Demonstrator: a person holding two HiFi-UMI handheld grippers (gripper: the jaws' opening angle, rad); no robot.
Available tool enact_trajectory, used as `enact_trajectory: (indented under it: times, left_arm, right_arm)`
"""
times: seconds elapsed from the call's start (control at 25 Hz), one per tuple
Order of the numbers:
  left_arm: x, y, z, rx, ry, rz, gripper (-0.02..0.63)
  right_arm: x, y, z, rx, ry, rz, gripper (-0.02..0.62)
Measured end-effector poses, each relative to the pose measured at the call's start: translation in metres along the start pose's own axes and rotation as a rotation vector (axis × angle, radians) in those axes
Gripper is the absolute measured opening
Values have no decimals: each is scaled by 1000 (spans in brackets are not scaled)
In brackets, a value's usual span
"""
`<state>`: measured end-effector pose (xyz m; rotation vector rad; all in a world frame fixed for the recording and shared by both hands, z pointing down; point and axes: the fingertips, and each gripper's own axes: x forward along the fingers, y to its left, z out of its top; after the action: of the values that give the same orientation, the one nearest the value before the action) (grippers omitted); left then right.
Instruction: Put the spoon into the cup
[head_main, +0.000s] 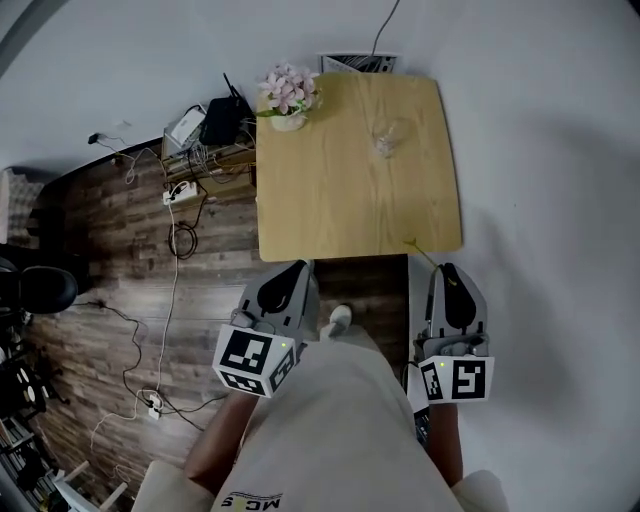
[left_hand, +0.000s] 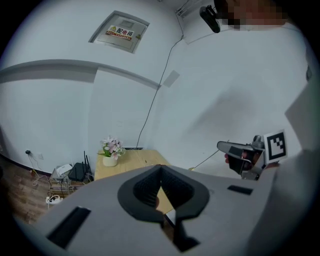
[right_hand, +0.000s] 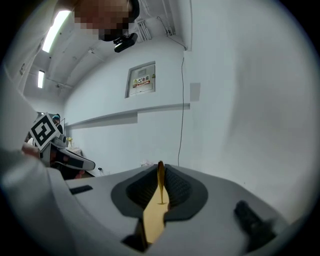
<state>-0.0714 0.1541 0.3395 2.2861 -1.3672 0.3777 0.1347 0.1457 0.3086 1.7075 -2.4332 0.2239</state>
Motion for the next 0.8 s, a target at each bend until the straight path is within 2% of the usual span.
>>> enact_trajectory:
  times: [0.2, 0.52, 0.8]
  left_arm:
    - [40, 33, 38, -7, -20, -57, 11]
    - [101, 84, 81, 2, 2, -150, 11]
    - [132, 110, 89, 5, 43, -125, 11]
  right_arm:
    - [47, -5, 21, -22, 12, -40, 54]
    - [136, -17, 48, -53, 34, -100, 54]
    - [197, -29, 46, -53, 36, -60, 54]
